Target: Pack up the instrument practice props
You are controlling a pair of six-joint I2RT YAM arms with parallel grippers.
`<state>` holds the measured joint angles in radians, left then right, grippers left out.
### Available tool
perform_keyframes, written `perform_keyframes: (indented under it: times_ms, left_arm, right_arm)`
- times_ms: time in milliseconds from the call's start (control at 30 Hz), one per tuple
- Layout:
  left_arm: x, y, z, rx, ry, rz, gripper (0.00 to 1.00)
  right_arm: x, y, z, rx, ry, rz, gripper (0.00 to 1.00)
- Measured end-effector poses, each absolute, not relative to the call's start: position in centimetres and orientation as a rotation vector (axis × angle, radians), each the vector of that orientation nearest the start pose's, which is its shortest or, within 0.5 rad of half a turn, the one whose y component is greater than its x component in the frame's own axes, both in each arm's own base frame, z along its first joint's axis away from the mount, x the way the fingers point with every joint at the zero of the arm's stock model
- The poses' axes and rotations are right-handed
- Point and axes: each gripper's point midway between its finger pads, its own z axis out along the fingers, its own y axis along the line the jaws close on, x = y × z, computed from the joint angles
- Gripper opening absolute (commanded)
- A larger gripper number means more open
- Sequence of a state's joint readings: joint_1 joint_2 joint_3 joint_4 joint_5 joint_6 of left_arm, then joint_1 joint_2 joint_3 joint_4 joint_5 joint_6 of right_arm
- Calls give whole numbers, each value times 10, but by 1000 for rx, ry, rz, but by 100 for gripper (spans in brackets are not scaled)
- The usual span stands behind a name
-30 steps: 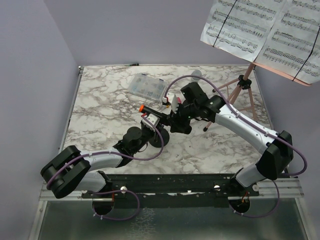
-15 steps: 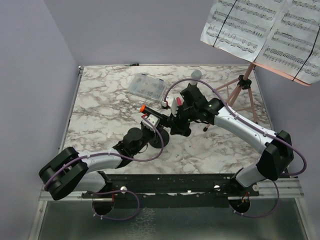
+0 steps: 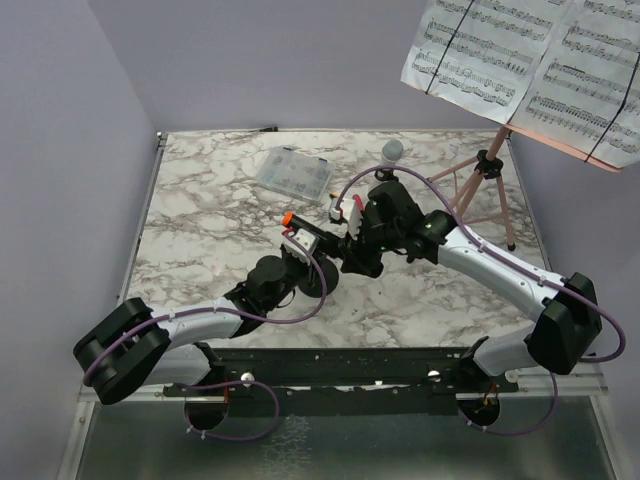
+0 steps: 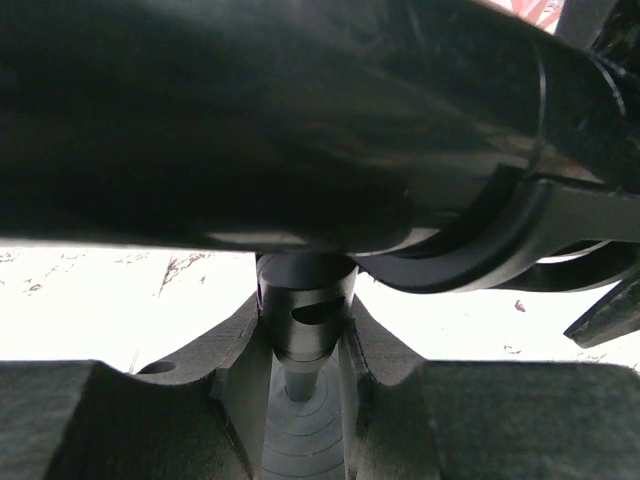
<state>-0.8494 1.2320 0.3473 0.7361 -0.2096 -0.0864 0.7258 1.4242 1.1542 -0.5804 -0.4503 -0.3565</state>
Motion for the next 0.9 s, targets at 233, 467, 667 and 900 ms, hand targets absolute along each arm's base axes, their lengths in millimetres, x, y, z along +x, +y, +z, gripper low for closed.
perform_keyframes:
  times_ms: [233, 467, 667, 900]
  left_arm:
    - [274, -254, 133, 483, 1693, -523, 0]
    - [277, -241, 134, 456, 1714, -507, 0]
    - [304, -194, 134, 275, 1748, -333, 0]
    - [324, -139, 133, 68, 1760, -126, 0]
  right_arm:
    - [228, 286, 163, -1389, 1954, 706, 0]
    - [225, 282, 166, -1360, 1941, 694, 1]
    - [204, 252, 149, -1367, 2070, 655, 1]
    - [176, 227, 131, -1411, 2217, 649, 1]
